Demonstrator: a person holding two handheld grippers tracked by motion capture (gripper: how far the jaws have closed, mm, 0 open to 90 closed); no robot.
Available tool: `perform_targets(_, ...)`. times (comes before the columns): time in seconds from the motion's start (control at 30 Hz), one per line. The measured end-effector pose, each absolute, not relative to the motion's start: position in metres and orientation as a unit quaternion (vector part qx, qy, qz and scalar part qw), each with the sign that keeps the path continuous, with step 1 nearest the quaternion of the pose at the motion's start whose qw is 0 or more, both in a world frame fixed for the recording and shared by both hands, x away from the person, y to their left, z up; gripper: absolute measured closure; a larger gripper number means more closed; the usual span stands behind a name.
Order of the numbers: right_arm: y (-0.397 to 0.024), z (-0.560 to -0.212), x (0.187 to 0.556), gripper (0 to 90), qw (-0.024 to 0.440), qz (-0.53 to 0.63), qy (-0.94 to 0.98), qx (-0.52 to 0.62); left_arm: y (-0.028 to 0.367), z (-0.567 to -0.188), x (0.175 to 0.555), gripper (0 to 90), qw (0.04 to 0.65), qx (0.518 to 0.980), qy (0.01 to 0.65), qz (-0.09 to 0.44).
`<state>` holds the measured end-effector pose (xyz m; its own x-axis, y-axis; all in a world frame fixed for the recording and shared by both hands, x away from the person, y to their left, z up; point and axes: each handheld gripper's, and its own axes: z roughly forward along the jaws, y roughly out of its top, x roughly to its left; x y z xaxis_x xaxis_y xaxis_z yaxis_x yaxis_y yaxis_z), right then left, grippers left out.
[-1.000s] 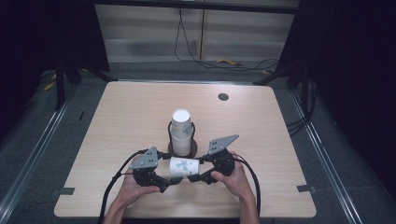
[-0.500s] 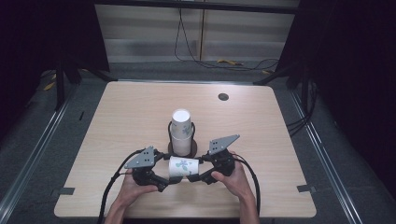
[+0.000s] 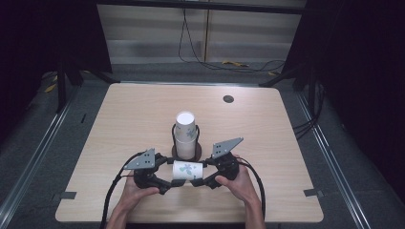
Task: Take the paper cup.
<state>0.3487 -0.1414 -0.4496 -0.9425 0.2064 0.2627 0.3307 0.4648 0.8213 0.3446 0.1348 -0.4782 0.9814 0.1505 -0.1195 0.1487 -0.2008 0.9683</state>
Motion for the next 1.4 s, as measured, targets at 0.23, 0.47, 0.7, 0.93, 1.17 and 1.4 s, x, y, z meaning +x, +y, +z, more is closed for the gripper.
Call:
perform_targets(0.23, -0.139, -0.452, 0.349, 31.1, 0.064, -0.479, -0.861, -0.160, 0.135, -0.477, 0.343, 26.3, 0.622, 0.777, 0.093, 0.003)
perform_targets(0.47, -0.136, -0.453, 0.349, 28.6, 0.058, -0.475, -0.863, -0.164, 0.137, -0.475, 0.342, 26.7, 0.619, 0.779, 0.096, 0.008)
perform_targets(0.7, -0.137, -0.453, 0.347, 21.5, 0.038, -0.475, -0.862, -0.174, 0.139, -0.474, 0.342, 26.8, 0.616, 0.780, 0.105, 0.013)
perform_targets(0.93, -0.138, -0.453, 0.345, 14.2, 0.005, -0.478, -0.858, -0.189, 0.139, -0.475, 0.342, 26.8, 0.610, 0.785, 0.111, 0.014)
perform_targets(1.17, -0.144, -0.457, 0.341, 13.0, -0.028, -0.494, -0.845, -0.202, 0.142, -0.473, 0.343, 26.7, 0.601, 0.789, 0.125, 0.026)
perform_targets(1.4, -0.152, -0.462, 0.341, 13.0, -0.041, -0.511, -0.830, -0.221, 0.144, -0.473, 0.343, 26.7, 0.593, 0.793, 0.136, 0.027)
